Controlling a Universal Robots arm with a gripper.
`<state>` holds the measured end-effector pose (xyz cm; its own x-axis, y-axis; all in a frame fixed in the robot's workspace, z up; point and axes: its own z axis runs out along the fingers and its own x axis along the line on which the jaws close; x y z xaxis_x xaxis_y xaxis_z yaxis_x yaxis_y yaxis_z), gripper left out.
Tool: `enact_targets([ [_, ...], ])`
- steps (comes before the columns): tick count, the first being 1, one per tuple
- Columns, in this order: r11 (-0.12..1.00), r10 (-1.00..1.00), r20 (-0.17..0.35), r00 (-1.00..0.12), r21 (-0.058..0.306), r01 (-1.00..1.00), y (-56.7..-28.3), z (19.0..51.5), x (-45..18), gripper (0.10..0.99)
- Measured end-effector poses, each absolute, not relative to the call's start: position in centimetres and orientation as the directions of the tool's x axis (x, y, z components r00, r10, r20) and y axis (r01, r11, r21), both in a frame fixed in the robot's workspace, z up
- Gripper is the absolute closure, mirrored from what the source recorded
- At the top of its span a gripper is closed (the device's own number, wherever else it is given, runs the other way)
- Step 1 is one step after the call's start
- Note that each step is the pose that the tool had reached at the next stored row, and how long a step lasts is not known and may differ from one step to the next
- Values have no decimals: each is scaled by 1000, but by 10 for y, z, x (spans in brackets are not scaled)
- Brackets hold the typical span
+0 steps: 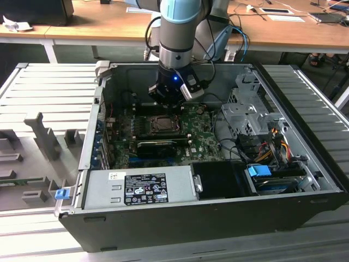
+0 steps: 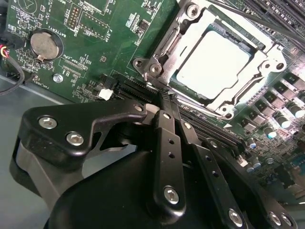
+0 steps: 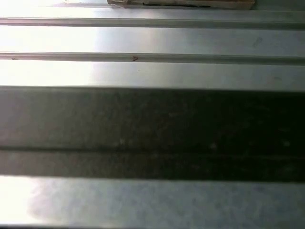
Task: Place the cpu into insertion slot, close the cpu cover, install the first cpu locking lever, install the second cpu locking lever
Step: 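Install the first cpu locking lever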
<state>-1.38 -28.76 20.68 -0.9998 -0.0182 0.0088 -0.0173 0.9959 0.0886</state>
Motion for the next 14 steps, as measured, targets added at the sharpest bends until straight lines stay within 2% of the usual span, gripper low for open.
enact_targets([
  [10,996,-18,9,-1000,88,-17,-288,204,-14,980],
  [14,997,-18,9,-1000,77,-17,-288,203,-14,980],
])
